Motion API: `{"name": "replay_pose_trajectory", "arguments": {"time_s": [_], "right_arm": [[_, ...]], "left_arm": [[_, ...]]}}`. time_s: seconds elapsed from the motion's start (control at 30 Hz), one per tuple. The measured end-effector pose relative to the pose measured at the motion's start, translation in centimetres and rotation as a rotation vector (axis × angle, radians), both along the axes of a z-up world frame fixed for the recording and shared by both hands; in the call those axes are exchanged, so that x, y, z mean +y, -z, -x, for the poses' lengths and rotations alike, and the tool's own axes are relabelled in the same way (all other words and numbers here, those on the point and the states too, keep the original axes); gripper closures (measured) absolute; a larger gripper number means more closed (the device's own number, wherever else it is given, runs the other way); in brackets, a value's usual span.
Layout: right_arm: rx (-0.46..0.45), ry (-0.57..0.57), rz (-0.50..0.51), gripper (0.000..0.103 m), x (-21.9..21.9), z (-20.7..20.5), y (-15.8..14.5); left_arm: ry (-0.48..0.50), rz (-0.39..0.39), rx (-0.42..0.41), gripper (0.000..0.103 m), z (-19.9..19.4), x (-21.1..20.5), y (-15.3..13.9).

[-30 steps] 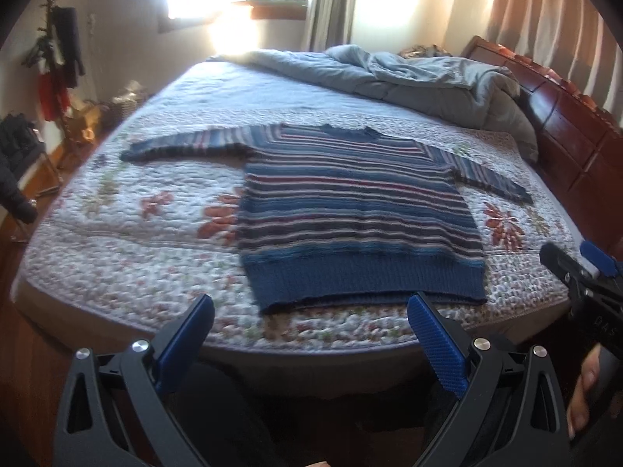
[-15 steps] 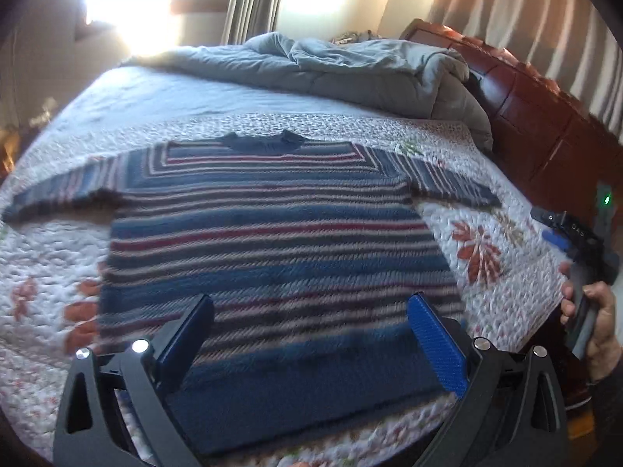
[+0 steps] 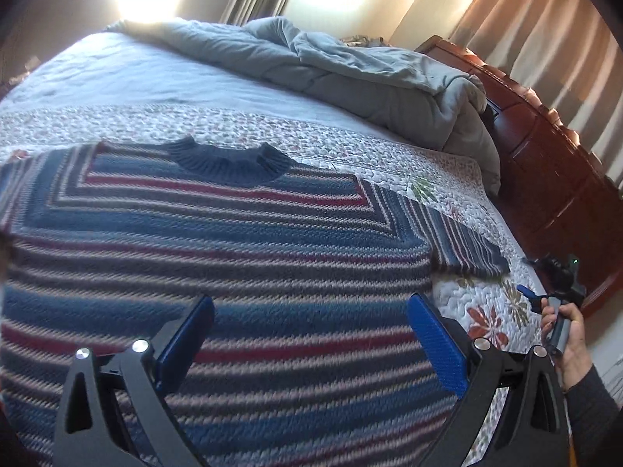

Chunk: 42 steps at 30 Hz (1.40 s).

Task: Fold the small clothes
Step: 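Reach the right gripper to a sleeve cuff and close on it, then carry the cuff with the right gripper across the sweater body and release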

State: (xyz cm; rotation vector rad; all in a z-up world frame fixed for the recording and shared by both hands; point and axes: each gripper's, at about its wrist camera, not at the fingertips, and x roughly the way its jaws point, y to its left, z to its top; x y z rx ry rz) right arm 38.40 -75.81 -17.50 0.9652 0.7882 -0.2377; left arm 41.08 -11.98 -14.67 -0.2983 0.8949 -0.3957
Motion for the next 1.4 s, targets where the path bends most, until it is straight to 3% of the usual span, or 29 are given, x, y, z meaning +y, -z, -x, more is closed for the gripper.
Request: {"name": "replay_pose_trajectory", "arguments": {"time_s": [0.13, 0.3, 0.57, 0.63, 0.67, 0.73, 0.93, 1.03, 1.13, 1.27, 1.4], "right_arm": [[-0.015, 0.013, -0.085, 0.059, -2.1, -1.6, 2.2], [0.006, 0.077, -0.135, 0.053, -3.5, -1.7, 3.9], [0.006, 0.100, -0.089, 0.051, -4.5, -4.6, 4.6], [0.014, 0.089, -0.061, 0.067, -4.3, -5.6, 4.2], [0.022, 0.082, -0.045, 0.083, -4.1, -6.0, 3.9], [0.010, 0.078, 0.032, 0.092, -3.1, -6.3, 2.2], [-0.088, -0.089, 0.359, 0.095, 6.3, -8.6, -7.3], [-0.128, -0.210, 0.552, 0.095, 14.3, -10.1, -12.0], [-0.145, -0.341, 0.726, 0.095, 23.3, -11.2, -14.7], [-0.155, -0.480, 0.895, 0.095, 34.0, -12.1, -15.7], [-0.116, -0.615, 0.990, 0.095, 43.9, -13.8, -13.6]], "left_arm": [[-0.011, 0.041, 0.017, 0.004, -2.1, -0.3, 1.7], [-0.006, 0.036, 0.034, 0.004, -2.3, 0.0, 3.1], [-0.018, 0.002, 0.037, 0.004, -3.9, 1.3, 4.1], [-0.030, -0.007, 0.039, 0.004, -4.5, 2.1, 4.2], [-0.034, -0.010, 0.041, 0.004, -4.8, 2.5, 4.2], [-0.044, -0.002, 0.054, 0.004, -5.2, 3.6, 4.4], [-0.058, 0.015, 0.095, 0.004, -5.0, 6.6, 4.5], [-0.057, 0.021, 0.090, 0.004, -4.3, 8.0, 4.0], [-0.064, 0.038, 0.069, 0.004, -3.3, 9.7, 3.1], [-0.086, 0.048, 0.042, 0.004, -2.1, 12.1, 2.2], [-0.110, 0.065, 0.034, 0.004, -0.8, 14.7, 2.2]]}}
